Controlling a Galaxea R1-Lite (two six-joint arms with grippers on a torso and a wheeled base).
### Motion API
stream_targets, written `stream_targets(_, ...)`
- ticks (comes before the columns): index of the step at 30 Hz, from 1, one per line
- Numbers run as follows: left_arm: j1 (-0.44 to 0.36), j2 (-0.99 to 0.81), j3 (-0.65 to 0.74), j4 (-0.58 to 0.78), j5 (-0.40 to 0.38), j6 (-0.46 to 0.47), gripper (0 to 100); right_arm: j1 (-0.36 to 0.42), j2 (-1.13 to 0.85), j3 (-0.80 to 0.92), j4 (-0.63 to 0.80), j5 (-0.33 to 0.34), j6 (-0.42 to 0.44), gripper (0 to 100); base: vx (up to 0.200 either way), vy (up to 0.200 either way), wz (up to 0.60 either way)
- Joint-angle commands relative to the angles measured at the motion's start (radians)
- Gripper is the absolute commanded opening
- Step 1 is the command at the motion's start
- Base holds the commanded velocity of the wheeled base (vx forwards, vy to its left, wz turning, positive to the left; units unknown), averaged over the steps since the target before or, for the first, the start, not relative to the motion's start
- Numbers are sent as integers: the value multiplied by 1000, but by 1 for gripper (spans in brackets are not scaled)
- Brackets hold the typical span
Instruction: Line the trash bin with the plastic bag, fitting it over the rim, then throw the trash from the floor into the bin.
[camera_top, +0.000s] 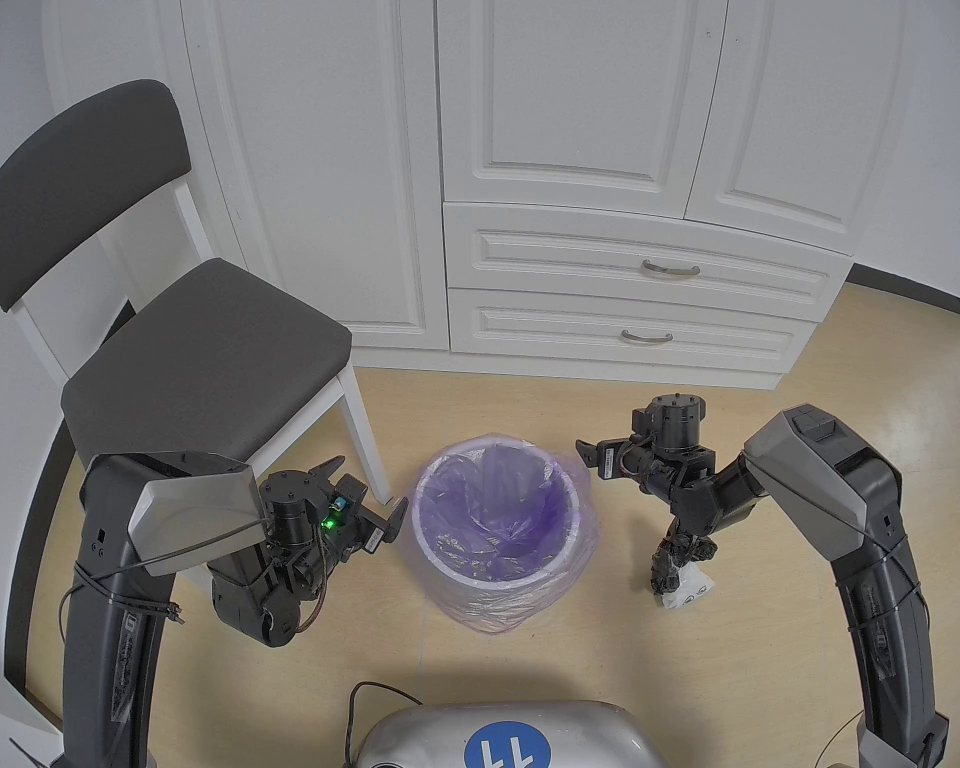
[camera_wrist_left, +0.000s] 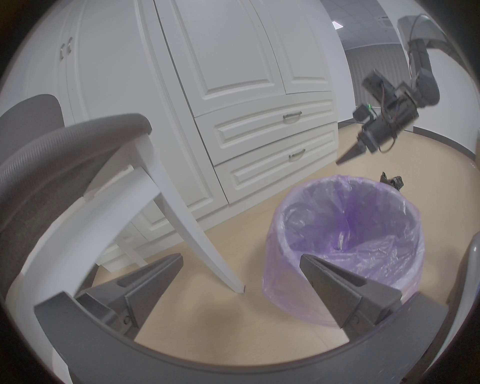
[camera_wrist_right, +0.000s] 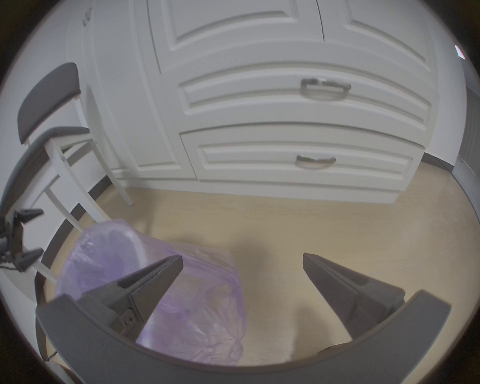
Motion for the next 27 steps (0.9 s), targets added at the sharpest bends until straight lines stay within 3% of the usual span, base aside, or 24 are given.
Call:
stream_targets(1,6,68,-44,53,-25,-1,100,13,-126,110,-66,1,-5,100,0,0,0)
stream_targets(14,70,147,-184,202,-74,-12,100,18,-167,149,-83,1,-6,100,0,0,0)
stream_targets(18,76,155,-296,323,-93,-12,100,18,-169,150,-84,1,-6,100,0,0,0)
stream_targets(25,85,199,-541,550,-252,-12,100,13,-170,149,-84,4,-6,100,0,0,0)
stream_targets(27,96,232,-678,699,-318,-7,100,10,-169,144,-84,6,-6,100,0,0,0)
